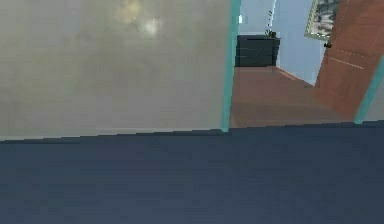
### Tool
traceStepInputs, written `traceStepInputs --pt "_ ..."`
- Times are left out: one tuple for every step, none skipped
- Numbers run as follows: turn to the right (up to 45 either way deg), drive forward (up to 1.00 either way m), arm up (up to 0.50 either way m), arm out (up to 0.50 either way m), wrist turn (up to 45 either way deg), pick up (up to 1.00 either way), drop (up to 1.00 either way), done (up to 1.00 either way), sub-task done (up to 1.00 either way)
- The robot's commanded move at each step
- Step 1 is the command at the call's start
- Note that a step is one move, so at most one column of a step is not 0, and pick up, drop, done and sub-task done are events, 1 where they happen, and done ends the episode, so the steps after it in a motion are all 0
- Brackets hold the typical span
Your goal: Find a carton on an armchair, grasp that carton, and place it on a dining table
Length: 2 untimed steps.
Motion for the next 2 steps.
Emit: traceStepInputs --pt "0.0 0.1 0.0 0.0 0.0 0.0 0.0 0.0 0.0" --pt "-45.0 0.0 0.0 0.0 0.0 0.0 0.0 0.0 0.0"
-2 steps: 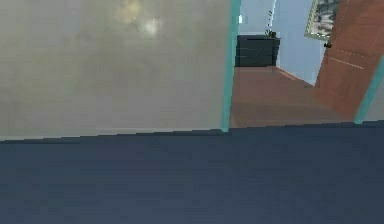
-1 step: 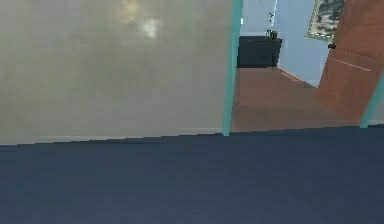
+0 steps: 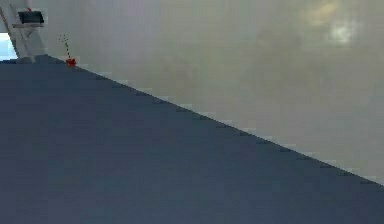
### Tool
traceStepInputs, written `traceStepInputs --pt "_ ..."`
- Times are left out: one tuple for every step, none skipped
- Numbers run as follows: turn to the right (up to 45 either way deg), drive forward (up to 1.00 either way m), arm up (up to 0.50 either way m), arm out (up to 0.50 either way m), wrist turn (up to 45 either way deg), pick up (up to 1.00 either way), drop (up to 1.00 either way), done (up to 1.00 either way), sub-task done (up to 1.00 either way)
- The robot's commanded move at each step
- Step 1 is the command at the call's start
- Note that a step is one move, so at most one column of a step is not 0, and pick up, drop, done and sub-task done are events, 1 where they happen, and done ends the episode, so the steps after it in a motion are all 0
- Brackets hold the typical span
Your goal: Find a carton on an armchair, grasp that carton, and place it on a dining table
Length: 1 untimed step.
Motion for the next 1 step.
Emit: traceStepInputs --pt "-42.0 0.0 0.0 0.0 0.0 0.0 0.0 0.0 0.0"
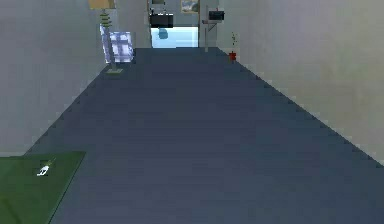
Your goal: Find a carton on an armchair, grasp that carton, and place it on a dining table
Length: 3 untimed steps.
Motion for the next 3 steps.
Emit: traceStepInputs --pt "0.0 1.0 0.0 0.0 0.0 0.0 0.0 0.0 0.0" --pt "0.0 0.3 0.0 0.0 0.0 0.0 0.0 0.0 0.0" --pt "-12.0 0.0 0.0 0.0 0.0 0.0 0.0 0.0 0.0"
